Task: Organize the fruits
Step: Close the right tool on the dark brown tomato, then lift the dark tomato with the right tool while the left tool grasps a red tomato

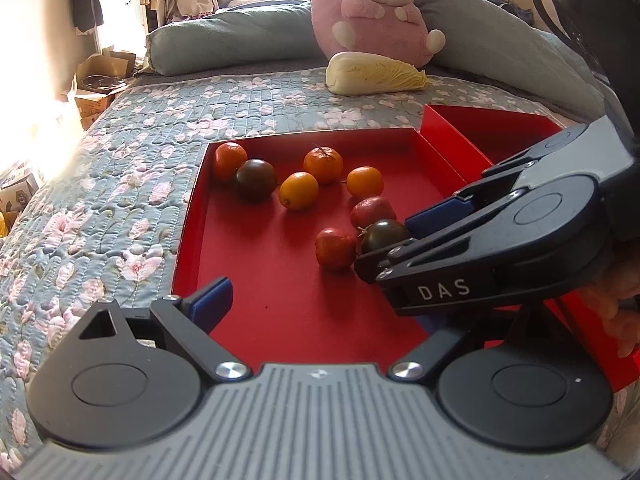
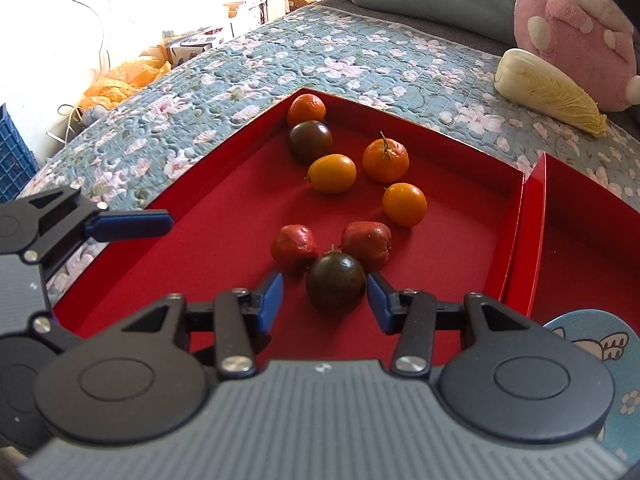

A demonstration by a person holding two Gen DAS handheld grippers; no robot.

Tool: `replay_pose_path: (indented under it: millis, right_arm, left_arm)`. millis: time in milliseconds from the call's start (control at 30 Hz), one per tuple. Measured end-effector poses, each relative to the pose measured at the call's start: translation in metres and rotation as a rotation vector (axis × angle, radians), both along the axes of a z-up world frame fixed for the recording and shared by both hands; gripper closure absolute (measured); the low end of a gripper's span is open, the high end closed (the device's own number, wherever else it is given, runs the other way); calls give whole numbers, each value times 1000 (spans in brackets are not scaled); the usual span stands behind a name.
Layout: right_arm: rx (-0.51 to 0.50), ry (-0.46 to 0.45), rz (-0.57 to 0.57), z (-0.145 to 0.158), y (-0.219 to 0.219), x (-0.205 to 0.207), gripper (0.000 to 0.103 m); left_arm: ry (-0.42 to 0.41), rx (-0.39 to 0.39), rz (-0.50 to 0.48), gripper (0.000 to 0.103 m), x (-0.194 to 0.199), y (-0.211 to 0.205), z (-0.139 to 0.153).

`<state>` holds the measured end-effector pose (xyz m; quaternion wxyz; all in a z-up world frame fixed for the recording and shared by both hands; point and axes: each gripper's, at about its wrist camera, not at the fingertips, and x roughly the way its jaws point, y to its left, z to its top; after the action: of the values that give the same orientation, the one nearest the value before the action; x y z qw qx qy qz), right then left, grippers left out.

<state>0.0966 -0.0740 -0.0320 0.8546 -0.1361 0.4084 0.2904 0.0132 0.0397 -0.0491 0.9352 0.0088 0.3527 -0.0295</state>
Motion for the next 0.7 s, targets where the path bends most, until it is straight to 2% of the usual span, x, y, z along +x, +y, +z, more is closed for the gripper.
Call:
replay_pose_path:
  millis: [167,433,600,700]
  right_arm:
    - [-18,-2,-4,-4,1,4,65]
    - [-9,5,-12,1,-8,3,65]
    - [9,-44,-43,17,-21,3,65]
    - [19,-61,-46,23,-25,2,65]
  left_arm:
    - [7,8,-3,7,0,-1,-3]
    - [16,9,-26,7,4,-6,-6]
    - [12,8,-23,7,11,-6,-4]
    - [18,-9,-9,13,21,-3,-2]
